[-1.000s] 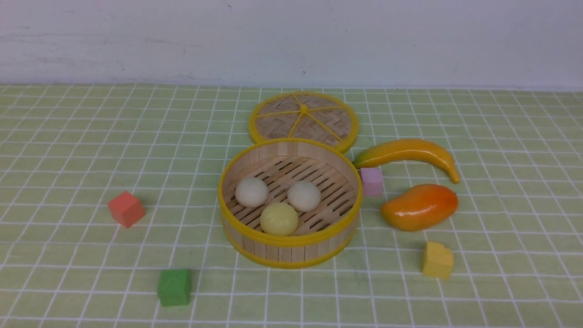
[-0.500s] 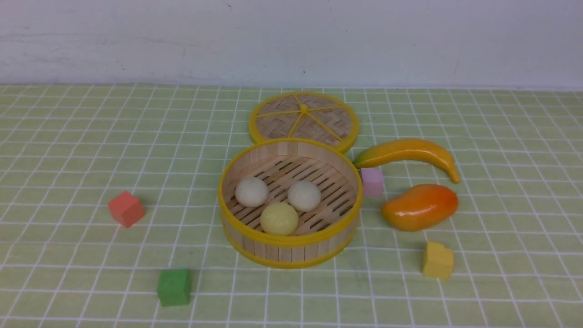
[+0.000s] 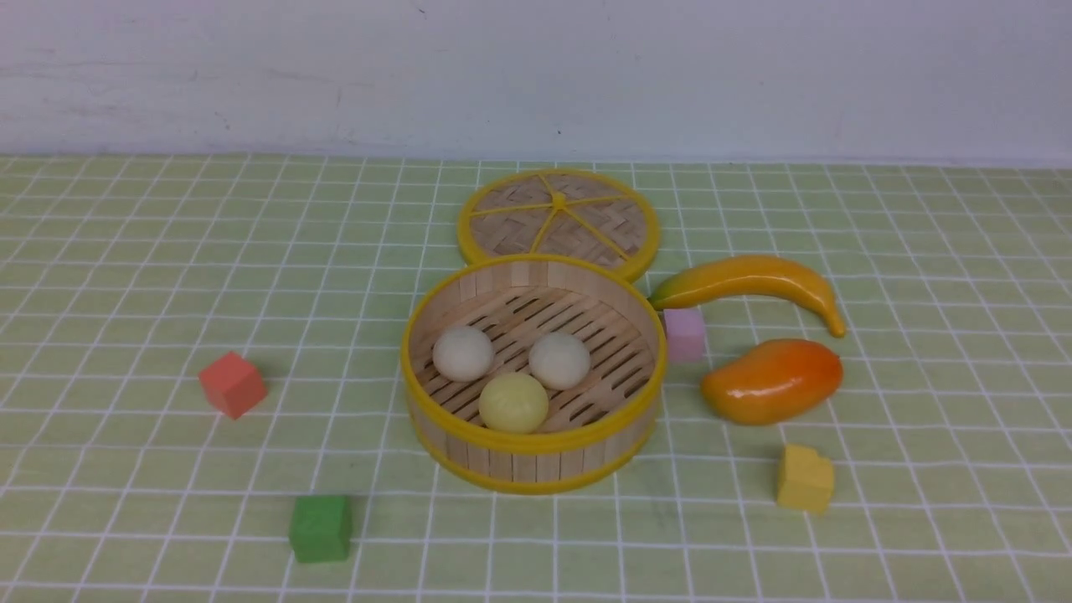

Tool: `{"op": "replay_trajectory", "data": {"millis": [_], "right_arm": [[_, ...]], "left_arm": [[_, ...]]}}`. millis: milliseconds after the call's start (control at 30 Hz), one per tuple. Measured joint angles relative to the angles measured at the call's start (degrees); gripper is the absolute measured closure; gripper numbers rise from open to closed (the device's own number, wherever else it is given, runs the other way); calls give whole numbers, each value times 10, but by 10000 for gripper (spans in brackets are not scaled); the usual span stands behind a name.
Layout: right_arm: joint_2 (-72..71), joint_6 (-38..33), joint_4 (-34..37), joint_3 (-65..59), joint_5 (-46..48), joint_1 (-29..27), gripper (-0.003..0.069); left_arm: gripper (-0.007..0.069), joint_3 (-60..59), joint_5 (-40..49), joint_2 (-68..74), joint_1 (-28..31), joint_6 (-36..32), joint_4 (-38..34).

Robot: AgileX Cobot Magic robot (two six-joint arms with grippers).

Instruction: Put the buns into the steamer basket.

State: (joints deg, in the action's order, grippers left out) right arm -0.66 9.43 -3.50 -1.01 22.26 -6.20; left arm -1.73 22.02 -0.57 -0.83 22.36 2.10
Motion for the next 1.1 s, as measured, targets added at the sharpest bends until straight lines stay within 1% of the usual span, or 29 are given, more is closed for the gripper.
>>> {"op": "replay_trajectory", "data": {"millis": [1100], "right_arm": [[0,0,0,0,0,0,581]], "left_arm": [[387,0,0,0,0,0,-3]]}}
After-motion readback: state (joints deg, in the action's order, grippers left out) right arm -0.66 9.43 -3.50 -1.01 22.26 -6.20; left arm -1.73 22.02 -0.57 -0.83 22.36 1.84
